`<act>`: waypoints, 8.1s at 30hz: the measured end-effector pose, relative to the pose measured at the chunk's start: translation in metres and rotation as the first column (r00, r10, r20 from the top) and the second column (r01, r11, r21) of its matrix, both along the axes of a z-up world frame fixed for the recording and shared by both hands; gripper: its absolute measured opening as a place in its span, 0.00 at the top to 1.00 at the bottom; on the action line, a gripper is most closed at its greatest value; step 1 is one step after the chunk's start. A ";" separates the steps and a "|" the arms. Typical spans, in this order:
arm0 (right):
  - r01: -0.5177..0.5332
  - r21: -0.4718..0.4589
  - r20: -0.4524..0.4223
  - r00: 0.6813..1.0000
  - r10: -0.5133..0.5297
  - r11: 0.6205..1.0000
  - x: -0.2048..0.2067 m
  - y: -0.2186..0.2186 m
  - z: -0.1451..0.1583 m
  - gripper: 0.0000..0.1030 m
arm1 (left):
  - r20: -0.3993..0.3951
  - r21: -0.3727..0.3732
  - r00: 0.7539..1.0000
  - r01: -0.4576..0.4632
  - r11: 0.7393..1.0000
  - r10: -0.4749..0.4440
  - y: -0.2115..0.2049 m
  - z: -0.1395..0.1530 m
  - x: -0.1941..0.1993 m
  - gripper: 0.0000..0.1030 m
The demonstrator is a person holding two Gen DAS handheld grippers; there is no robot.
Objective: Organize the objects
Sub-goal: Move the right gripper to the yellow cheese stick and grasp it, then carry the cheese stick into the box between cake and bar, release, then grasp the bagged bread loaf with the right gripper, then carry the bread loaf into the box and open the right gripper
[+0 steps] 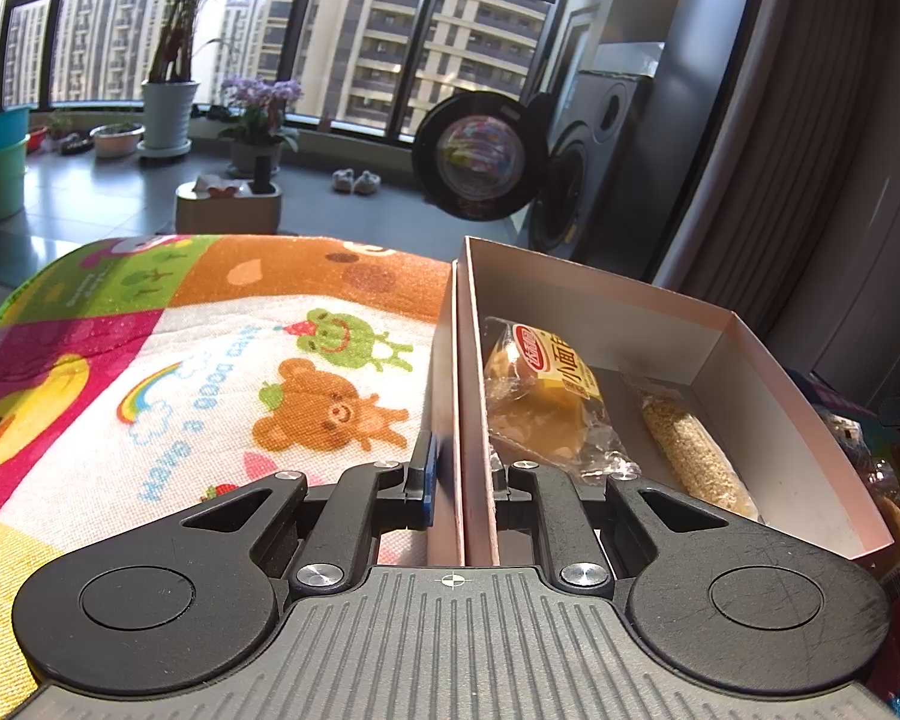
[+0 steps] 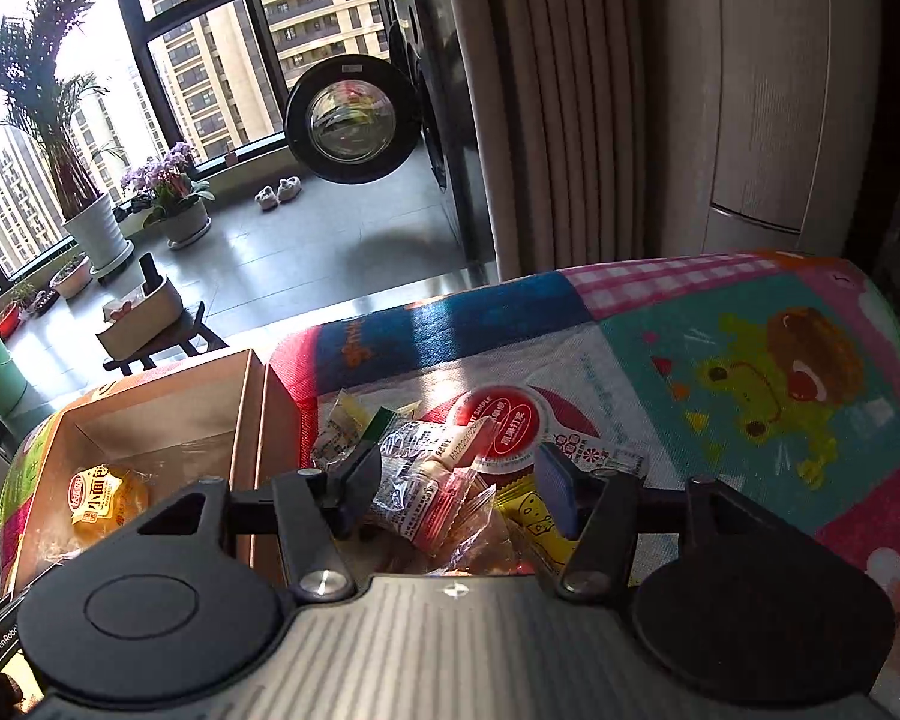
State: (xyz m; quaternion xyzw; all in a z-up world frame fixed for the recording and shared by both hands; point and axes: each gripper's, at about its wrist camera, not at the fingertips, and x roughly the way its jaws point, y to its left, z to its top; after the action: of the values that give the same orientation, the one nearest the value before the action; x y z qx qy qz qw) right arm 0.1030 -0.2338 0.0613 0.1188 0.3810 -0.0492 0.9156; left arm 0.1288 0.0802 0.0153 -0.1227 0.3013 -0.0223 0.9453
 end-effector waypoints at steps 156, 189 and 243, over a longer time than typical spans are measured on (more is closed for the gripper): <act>-0.001 -0.225 0.136 0.990 0.033 0.974 -0.110 0.009 0.004 0.12 | -0.087 0.113 0.995 0.052 0.992 -0.043 -0.004 0.010 -0.013 0.85; -0.374 -0.153 0.012 0.925 0.380 0.915 -0.167 0.062 0.033 0.47 | -0.101 0.112 0.993 0.067 0.992 -0.055 -0.005 0.012 -0.014 0.84; -0.245 -0.047 0.098 0.964 0.249 0.968 -0.061 0.068 0.021 0.30 | -0.103 0.097 0.993 0.073 0.993 -0.063 -0.003 0.012 -0.016 0.83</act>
State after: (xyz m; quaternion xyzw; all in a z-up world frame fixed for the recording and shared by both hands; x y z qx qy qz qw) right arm 0.0418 -0.1662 0.0823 0.0568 0.3440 0.0650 0.9350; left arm 0.1124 0.0770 0.0275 -0.0659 0.3526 -0.0331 0.9328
